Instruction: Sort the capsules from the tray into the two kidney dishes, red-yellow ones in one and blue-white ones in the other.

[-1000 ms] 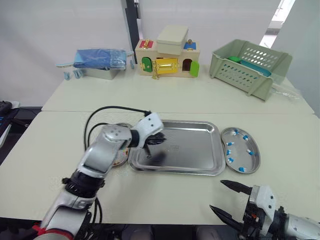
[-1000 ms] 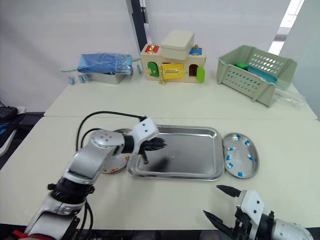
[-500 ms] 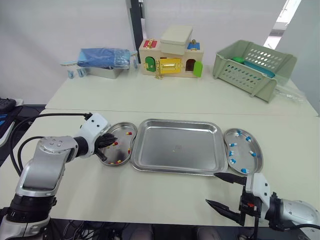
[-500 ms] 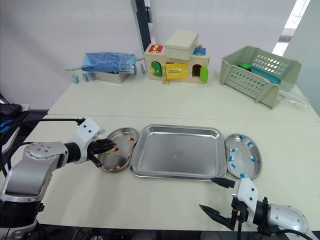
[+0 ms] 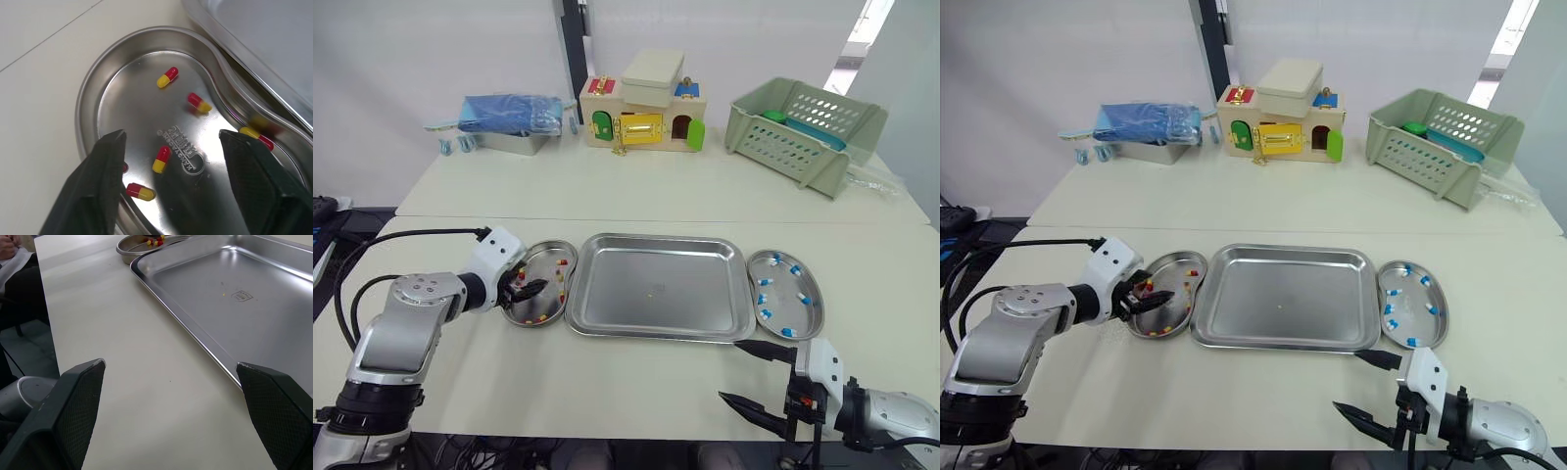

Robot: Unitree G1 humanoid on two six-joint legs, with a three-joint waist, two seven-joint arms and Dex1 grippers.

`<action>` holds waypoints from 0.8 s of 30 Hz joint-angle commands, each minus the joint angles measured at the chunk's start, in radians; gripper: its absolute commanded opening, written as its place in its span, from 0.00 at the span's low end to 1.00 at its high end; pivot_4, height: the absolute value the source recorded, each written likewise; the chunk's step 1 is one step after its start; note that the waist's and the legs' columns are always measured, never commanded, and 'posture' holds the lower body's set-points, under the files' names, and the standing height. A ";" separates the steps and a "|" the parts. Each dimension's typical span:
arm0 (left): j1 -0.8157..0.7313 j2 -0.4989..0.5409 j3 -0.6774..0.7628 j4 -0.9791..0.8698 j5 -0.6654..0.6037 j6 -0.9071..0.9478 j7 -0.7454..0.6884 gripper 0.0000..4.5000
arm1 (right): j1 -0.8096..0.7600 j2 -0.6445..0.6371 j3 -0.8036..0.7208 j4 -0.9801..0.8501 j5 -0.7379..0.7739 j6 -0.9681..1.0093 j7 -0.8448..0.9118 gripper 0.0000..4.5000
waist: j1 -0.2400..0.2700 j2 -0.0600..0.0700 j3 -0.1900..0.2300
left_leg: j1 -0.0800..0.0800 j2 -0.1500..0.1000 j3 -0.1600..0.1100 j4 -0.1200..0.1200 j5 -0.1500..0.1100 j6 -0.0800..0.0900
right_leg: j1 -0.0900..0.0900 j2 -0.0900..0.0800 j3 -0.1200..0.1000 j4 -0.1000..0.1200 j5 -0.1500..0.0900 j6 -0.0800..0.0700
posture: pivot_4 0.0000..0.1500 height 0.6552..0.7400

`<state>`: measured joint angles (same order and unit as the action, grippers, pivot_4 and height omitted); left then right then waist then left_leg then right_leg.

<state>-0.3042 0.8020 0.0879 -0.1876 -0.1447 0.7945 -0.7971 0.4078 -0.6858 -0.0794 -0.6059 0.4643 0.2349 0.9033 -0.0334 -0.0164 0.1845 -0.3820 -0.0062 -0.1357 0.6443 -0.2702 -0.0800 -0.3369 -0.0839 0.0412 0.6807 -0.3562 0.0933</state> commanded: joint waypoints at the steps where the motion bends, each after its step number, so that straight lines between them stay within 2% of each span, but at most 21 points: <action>1: -0.031 0.018 0.015 0.004 -0.017 -0.028 -0.002 0.96 | 0.010 0.006 -0.023 -0.036 0.021 -0.003 -0.012 1.00 | 0.000 0.000 0.000 | 0.000 0.000 0.000 0.000 0.000 0.000 | 0.000 0.000 0.000 0.000 0.000 0.000 | 1.00 1.00; 2: -0.032 0.019 0.018 0.007 -0.022 -0.028 -0.003 1.00 | 0.012 0.007 -0.023 -0.037 0.022 -0.003 -0.014 1.00 | 0.000 0.000 0.000 | 0.000 0.000 0.000 0.000 0.000 0.000 | 0.000 0.000 0.000 0.000 0.000 0.000 | 1.00 1.00; 7: -0.003 0.037 0.056 -0.039 -0.094 -0.051 -0.063 1.00 | 0.004 0.001 -0.042 -0.037 0.033 0.000 -0.015 1.00 | -0.002 0.000 0.000 | 0.000 0.000 0.000 0.000 0.000 0.000 | 0.000 0.000 0.000 0.000 0.000 0.000 | 1.00 1.00; 12: 0.079 0.082 0.192 -0.077 -0.193 -0.039 -0.119 1.00 | 0.007 -0.048 -0.137 -0.019 0.103 0.048 0.022 1.00 | -0.002 0.000 0.000 | 0.000 0.000 0.000 0.000 0.000 0.000 | 0.000 0.000 0.000 0.000 0.000 0.000 | 1.00 1.00; 19: 0.366 0.199 0.485 -0.084 -0.242 -0.028 -0.234 1.00 | 0.056 -0.181 -0.376 0.092 0.183 0.147 0.134 1.00 | -0.004 0.000 0.000 | 0.000 0.000 0.001 -0.001 0.000 0.000 | 0.000 0.000 0.001 -0.001 0.000 0.000 | 1.00 1.00; 24: 0.574 0.224 0.659 -0.020 -0.202 -0.079 -0.289 1.00 | 0.045 -0.288 -0.486 0.301 0.155 0.173 0.242 1.00 | -0.002 -0.001 0.000 | 0.001 0.000 0.002 -0.001 0.000 0.001 | 0.000 0.000 0.001 -0.001 0.000 0.000 | 1.00 1.00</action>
<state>0.2507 1.0128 0.6807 -0.2188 -0.3606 0.7406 -1.0657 0.4664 -0.9565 -0.5227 -0.3578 0.6336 0.4103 1.1125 -0.0350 -0.0169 0.1848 -0.3807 -0.0058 -0.1329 0.6428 -0.2706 -0.0793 -0.3365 -0.0843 0.0428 0.6797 -0.3562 0.0931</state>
